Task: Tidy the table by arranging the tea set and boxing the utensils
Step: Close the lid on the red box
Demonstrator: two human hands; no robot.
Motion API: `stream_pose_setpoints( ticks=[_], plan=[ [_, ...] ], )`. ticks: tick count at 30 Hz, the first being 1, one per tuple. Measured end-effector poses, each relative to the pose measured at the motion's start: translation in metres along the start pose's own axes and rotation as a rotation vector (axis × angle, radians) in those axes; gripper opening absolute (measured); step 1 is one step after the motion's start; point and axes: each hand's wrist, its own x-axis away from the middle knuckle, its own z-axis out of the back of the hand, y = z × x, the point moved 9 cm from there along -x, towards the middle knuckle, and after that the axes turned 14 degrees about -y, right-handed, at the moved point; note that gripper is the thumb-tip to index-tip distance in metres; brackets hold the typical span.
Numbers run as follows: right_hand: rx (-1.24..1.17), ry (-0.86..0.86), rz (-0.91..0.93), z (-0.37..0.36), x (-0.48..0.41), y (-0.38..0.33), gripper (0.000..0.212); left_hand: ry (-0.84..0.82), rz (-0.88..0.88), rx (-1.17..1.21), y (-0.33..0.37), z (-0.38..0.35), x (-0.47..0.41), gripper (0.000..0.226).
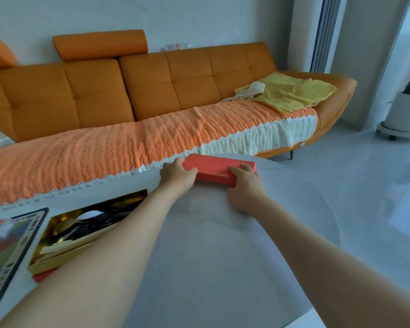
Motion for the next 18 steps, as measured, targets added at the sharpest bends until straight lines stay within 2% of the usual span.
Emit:
stream_pose_setpoints(
  ticks=[6, 18],
  plan=[
    [-0.150, 0.030, 0.171, -0.013, 0.022, -0.046, 0.057, 0.246, -0.110, -0.057, -0.007, 0.057, 0.061, 0.052],
    [-0.077, -0.129, 0.437, -0.077, 0.079, -0.172, 0.052, 0.313, 0.046, -0.002, -0.133, 0.127, 0.183, 0.056]
  ],
)
